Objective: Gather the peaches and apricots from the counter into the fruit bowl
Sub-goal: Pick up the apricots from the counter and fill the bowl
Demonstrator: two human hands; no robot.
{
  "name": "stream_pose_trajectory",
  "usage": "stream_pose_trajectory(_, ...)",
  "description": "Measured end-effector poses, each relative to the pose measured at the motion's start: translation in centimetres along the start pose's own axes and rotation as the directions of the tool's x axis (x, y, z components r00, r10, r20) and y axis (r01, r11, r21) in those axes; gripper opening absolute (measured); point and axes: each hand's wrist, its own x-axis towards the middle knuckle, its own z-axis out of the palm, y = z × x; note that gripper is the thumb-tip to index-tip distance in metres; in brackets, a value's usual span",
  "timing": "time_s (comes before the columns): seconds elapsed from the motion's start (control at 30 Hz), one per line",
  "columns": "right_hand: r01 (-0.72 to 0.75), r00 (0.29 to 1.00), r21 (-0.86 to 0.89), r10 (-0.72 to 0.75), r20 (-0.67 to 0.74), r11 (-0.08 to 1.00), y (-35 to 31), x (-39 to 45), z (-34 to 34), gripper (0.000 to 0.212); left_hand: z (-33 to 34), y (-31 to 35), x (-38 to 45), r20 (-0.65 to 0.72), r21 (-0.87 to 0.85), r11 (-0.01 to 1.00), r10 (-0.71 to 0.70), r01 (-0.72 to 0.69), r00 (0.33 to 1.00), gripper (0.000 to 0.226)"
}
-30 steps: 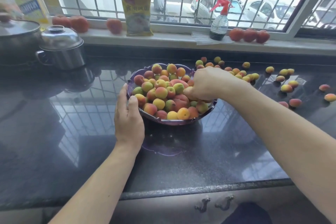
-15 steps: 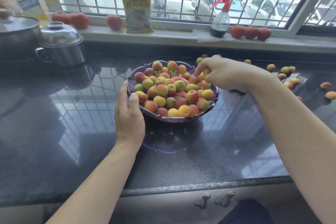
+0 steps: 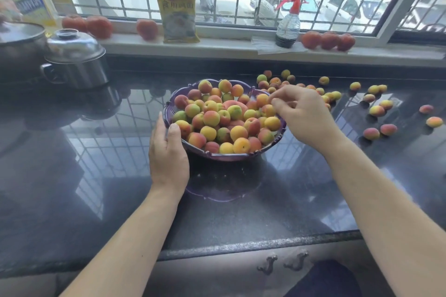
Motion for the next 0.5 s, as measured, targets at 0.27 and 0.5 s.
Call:
stream_pose_trajectory(0.27, -0.54, 0.838, -0.647, 0.413, -0.356, 0.539, 15.4, -1.4, -4.2, 0.047, 0.0, 0.2, -0.3, -0.016, 0.008, 1.0, 0.001, -0.001, 1.0, 0.087)
stream_pose_trajectory(0.5, -0.577, 0.815, -0.528, 0.482, -0.323, 0.623, 17.5, -1.7, -4.8, 0.036, 0.0, 0.6, -0.6, -0.023, -0.012, 1.0, -0.003, 0.003, 1.0, 0.064)
